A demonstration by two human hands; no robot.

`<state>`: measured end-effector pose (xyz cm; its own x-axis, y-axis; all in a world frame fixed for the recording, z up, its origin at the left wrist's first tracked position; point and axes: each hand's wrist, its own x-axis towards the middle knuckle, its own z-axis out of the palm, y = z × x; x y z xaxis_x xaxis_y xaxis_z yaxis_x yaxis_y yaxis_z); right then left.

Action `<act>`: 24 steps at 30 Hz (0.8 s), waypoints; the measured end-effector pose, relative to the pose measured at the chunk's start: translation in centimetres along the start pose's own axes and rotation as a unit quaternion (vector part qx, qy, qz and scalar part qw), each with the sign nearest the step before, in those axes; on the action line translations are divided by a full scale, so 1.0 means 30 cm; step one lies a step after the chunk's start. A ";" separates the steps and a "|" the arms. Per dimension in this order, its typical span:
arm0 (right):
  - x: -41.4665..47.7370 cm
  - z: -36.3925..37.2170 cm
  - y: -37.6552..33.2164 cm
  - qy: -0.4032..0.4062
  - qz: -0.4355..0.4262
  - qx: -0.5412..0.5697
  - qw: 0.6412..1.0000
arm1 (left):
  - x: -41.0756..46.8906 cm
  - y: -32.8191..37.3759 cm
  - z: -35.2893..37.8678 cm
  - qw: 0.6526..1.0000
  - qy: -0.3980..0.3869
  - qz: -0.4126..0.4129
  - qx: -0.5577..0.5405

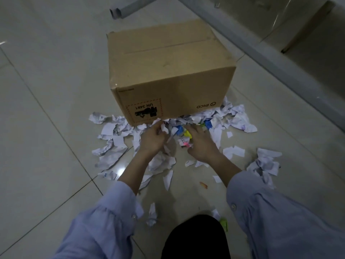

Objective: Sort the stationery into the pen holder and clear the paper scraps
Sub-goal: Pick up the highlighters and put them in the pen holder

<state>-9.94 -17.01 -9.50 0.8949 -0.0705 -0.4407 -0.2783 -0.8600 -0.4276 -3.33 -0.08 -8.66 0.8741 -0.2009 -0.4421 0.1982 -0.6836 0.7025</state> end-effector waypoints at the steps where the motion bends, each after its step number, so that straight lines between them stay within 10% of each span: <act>1: 0.008 0.005 -0.003 -0.010 -0.001 -0.013 1.000 | 0.010 -0.007 -0.003 1.000 0.015 -0.007 0.003; 9: 0.020 0.030 -0.016 0.031 0.003 -0.006 1.000 | 0.045 -0.047 -0.062 0.993 0.115 -0.013 -0.024; 24: -0.050 0.037 0.016 0.065 0.084 0.262 0.959 | -0.056 -0.112 -0.048 0.984 0.034 -0.035 0.170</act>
<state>-11.81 -16.77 -9.92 0.8485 -0.2781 -0.4503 -0.5292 -0.4616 -0.7120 -4.83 3.57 -9.45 0.8933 -0.1052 -0.4369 0.1093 -0.8922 0.4382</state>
